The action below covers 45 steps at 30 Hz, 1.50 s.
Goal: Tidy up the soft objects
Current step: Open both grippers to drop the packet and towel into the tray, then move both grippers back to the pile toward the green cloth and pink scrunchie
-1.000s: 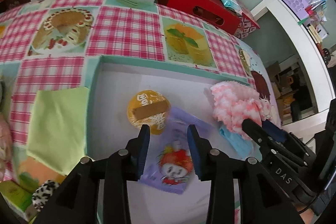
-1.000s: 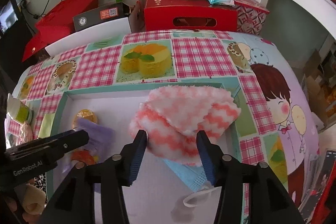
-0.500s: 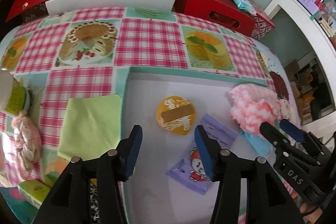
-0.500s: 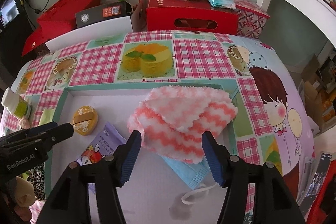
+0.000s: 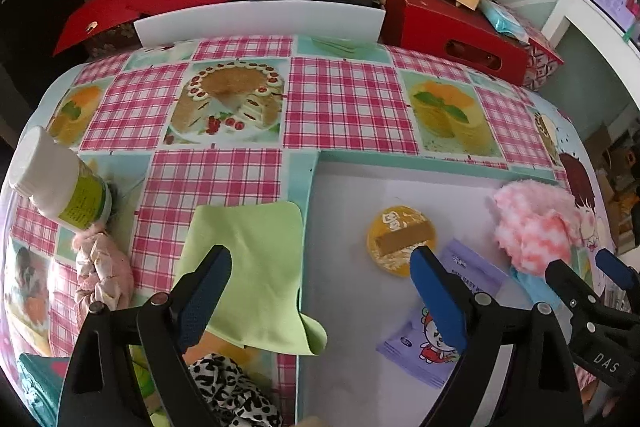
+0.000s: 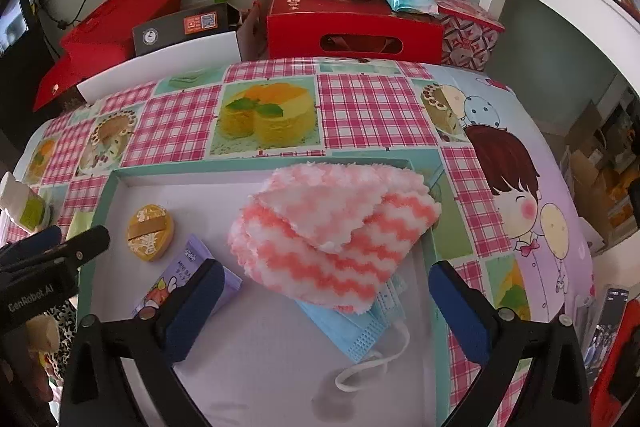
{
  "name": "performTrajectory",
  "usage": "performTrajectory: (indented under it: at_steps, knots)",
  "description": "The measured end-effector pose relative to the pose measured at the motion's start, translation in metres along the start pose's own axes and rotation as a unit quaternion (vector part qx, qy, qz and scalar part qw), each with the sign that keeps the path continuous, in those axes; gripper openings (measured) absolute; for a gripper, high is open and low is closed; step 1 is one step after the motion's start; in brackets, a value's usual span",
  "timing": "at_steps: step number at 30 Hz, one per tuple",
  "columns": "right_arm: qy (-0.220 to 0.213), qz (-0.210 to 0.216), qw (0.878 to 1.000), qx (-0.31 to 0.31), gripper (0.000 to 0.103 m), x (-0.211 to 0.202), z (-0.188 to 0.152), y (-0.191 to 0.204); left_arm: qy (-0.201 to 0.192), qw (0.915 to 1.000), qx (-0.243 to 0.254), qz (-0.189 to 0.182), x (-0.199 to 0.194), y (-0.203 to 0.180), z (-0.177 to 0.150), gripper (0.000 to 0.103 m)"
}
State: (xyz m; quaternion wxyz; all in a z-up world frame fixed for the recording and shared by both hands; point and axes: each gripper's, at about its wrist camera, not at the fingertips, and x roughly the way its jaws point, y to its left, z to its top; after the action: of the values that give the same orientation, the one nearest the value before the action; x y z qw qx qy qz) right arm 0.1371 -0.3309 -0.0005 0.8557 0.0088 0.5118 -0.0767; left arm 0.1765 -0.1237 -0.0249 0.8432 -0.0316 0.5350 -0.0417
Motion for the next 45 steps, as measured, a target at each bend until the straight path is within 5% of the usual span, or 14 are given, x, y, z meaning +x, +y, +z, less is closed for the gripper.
performTrajectory:
  at_steps: [31,36,45]
  knots:
    - [-0.016,0.024,1.000,0.008,0.103,-0.013,0.006,0.023,-0.065,0.9972,-0.035,0.011,-0.040,0.034,0.010,0.094]
    - [-0.017,0.046,0.999,-0.010,0.103,-0.014,0.006,0.047,-0.074,0.9946,-0.055,0.048,-0.058,0.065,0.011,0.094]
    - [-0.020,0.079,0.995,-0.055,0.103,-0.018,0.003,0.093,-0.104,0.9762,-0.143,0.126,-0.102,0.154,0.002,0.094]
